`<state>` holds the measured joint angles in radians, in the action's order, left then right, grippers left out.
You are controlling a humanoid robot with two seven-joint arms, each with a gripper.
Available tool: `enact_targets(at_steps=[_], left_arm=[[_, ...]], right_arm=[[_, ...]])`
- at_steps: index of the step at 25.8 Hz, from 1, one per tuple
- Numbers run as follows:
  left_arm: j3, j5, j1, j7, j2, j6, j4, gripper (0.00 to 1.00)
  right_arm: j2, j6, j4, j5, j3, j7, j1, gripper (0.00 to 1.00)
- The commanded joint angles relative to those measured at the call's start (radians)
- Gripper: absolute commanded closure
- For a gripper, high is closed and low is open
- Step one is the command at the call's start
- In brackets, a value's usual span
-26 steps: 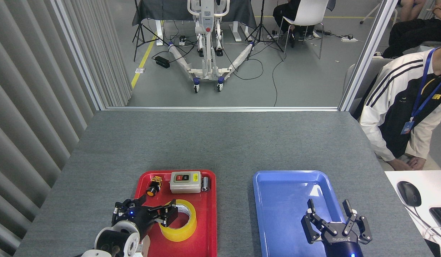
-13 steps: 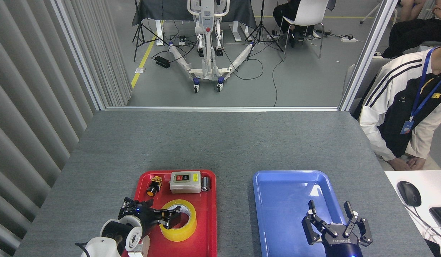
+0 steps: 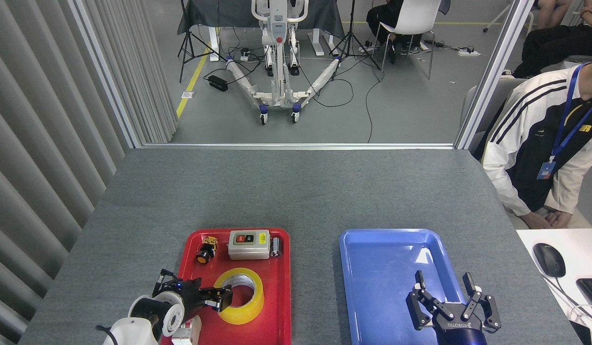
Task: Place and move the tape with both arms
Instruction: 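Grasp the yellow tape roll with the left gripper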
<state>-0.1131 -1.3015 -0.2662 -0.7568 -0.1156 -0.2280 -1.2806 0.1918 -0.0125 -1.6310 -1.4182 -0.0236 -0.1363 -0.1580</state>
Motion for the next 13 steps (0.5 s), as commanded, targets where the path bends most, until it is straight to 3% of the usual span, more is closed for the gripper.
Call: enact_targets(at_steps=[1, 3, 7, 9, 13], left_arm=[[0.001, 0.004, -0.011, -0.078, -0.001, -0.094, 0.027, 1.0], [0.006, 0.018, -0.016, -0.079, 0.001, -0.162, 0.026, 1.0], [0.023, 0.077, -0.031, -0.076, 0.002, -0.191, 0.018, 1.0], [0.023, 0.175, -0.044, -0.07, 0.002, -0.244, 0.014, 1.0], [0.024, 0.416, -0.093, -0.053, 0.004, -0.472, 0.026, 1.0]], right_arm=[[0.0, 0.002, 0.002, -0.001, 0.002, 0.001, 0.0, 0.0], [0.0, 0.002, 0.005, -0.001, 0.002, 0.001, 0.0, 0.0], [0.0, 0.002, 0.01, -0.001, 0.002, 0.001, 0.0, 0.0], [0.0, 0.002, 0.01, -0.001, 0.005, 0.001, 0.0, 0.0], [0.001, 0.009, 0.01, -0.005, 0.008, 0.001, 0.0, 0.0]])
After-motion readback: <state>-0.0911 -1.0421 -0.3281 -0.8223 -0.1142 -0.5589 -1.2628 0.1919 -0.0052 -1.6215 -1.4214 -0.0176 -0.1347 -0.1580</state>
